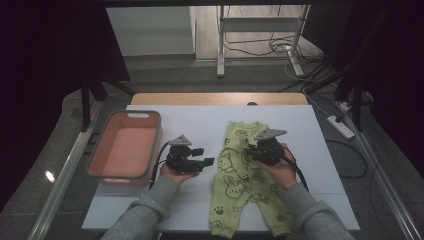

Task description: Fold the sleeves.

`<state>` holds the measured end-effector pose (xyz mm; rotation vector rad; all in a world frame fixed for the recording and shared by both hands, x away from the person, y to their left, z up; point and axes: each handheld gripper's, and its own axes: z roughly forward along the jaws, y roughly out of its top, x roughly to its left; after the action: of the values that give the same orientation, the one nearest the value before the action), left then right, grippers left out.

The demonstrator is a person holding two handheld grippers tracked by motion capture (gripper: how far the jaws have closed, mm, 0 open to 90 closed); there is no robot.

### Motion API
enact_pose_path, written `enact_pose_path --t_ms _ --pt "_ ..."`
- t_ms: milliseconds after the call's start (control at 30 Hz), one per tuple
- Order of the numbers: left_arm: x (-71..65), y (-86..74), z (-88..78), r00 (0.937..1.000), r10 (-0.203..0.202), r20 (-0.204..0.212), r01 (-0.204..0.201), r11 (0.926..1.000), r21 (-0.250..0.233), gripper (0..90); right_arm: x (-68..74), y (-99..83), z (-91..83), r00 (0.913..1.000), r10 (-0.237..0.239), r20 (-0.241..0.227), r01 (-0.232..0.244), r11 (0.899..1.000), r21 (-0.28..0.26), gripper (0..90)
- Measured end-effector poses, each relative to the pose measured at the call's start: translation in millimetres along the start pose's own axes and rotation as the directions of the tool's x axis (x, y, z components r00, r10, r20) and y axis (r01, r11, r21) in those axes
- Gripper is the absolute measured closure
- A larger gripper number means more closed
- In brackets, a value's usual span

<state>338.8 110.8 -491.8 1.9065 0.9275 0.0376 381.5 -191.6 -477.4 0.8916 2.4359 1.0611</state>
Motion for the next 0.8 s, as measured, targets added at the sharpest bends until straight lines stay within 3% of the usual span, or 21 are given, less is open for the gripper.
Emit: enact_pose_path --t_ms 133,200,267,333,567,800 --pt "0.2 -0.1 0.3 1.0 0.0 -0.001 0.0 1.0 0.004 33.6 5.8 -2.9 8.1 0.9996 -0.019 -0.023 0.019 0.999 0.025 75.5" --pt "0.4 -0.1 0.3 1.0 0.0 -0.001 0.0 1.0 0.004 33.4 6.4 -3.3 9.5 0.9983 -0.011 -0.056 0.012 1.0 0.027 66.5" --pt "0.5 0.0 0.0 1.0 -0.002 -0.001 0.002 1.0 0.003 33.4 4.7 -2.7 7.2 0.9972 0.019 -0.072 -0.019 1.0 0.004 60.5" --pt "0.5 0.0 -0.1 1.0 -0.002 -0.001 0.002 1.0 0.002 33.4 0.2 -1.7 1.5 0.9969 0.052 -0.059 -0.054 0.998 -0.021 56.0" --pt "0.9 0.1 0.1 1.0 -0.001 -0.004 0.001 1.0 0.003 33.3 -11.9 -4.5 -13.4 0.9875 0.149 -0.052 -0.152 0.985 -0.075 50.5" --pt "0.5 0.4 0.0 1.0 -0.003 -0.007 0.003 1.0 0.0 33.3 -5.9 -11.7 -23.4 0.9819 0.174 -0.076 -0.18 0.98 -0.082 46.4"
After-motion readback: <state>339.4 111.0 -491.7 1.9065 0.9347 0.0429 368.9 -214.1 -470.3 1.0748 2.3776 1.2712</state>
